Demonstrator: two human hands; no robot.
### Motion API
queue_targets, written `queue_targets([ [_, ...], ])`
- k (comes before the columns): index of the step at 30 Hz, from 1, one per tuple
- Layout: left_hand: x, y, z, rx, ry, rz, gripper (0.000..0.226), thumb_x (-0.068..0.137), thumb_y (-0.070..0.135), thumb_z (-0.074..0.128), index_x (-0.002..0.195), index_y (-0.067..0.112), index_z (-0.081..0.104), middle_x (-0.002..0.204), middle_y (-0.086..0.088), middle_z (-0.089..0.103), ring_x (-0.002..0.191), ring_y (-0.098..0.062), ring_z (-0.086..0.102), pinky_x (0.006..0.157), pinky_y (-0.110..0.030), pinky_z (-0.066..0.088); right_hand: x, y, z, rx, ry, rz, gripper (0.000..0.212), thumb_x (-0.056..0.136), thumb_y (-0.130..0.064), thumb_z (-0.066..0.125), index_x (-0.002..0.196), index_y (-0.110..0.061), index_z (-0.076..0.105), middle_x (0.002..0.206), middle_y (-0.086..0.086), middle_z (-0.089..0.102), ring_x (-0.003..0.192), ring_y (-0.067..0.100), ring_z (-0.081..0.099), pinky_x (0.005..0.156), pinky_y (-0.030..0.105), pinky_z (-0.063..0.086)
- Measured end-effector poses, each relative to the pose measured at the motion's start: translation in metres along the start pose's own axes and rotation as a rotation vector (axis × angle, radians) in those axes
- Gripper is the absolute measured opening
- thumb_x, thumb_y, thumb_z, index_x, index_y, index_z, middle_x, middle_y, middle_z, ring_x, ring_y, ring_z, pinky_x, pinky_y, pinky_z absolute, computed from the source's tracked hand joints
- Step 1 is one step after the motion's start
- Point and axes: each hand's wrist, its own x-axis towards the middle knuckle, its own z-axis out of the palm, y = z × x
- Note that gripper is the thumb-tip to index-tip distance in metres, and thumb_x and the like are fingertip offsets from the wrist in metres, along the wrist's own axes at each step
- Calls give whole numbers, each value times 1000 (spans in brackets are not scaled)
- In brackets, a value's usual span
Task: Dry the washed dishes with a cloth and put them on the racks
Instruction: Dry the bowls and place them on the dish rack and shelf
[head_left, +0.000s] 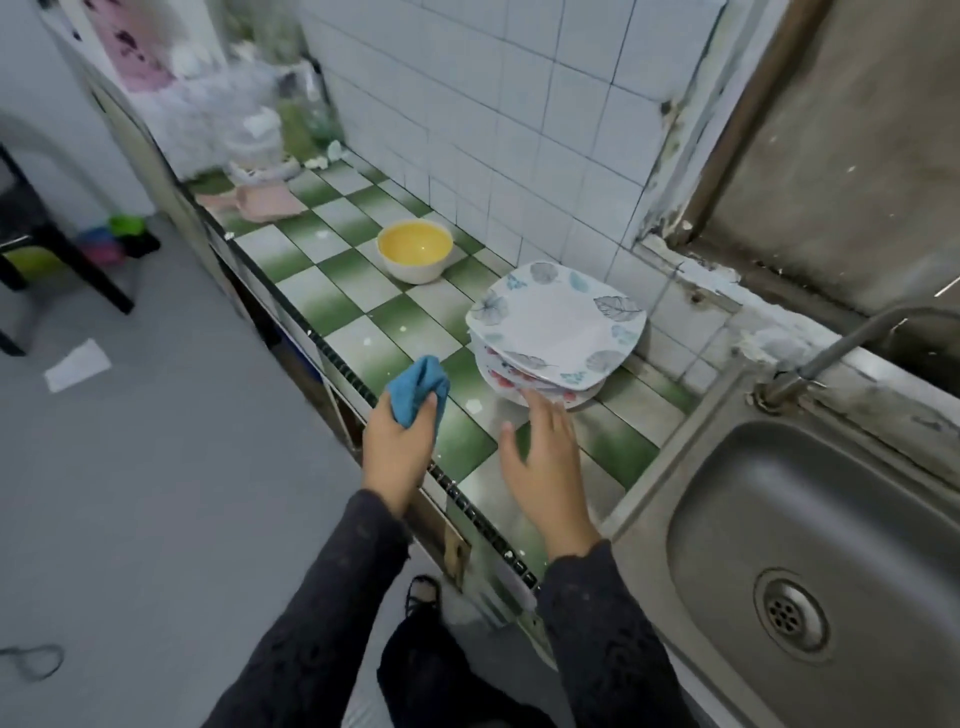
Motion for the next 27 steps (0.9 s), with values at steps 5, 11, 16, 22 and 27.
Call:
queue_targets([
  [5, 75, 6, -3, 43, -40, 18, 18, 96, 19, 60, 105, 34, 55, 96, 13, 63, 85, -5, 60, 82, -32, 50, 68, -11, 42, 42, -7, 47, 45, 99, -22, 54, 141, -6, 48, 138, 13, 55, 133, 33, 46, 112, 54, 38],
  [11, 153, 16, -15, 81, -68, 30, 18, 98, 16, 58, 111, 27, 54, 96, 17, 59, 84, 1, 56, 73, -17, 47, 141, -25, 86, 83, -105, 128, 50, 103, -22, 51, 149, -7, 40, 150, 15, 46, 143, 38, 33, 118, 52, 29],
  [16, 202, 9, -25, 71, -41, -21, 22, 98, 18, 57, 118, 25, 54, 101, 17, 59, 93, -9, 59, 88, -31, 48, 173, -38, 110, 158, -176, 218, 49, 104, -24, 49, 150, -13, 39, 150, 8, 46, 139, 20, 37, 112, 29, 29],
  [22, 265, -5, -25, 105, -61, -75, 27, 97, 23, 58, 124, 20, 57, 105, 8, 63, 101, -19, 61, 90, -38, 50, 210, -52, 139, 247, -199, 347, 42, 104, -23, 49, 144, -11, 46, 142, 4, 53, 133, 15, 46, 96, 14, 28],
  [27, 333, -11, -14, 142, -175, -75, 25, 98, 22, 55, 122, 17, 57, 114, -4, 64, 101, -23, 61, 87, -36, 50, 264, -59, 179, 268, -127, 423, 38, 103, -20, 51, 138, -5, 51, 127, 10, 59, 120, 22, 55, 99, 28, 41],
])
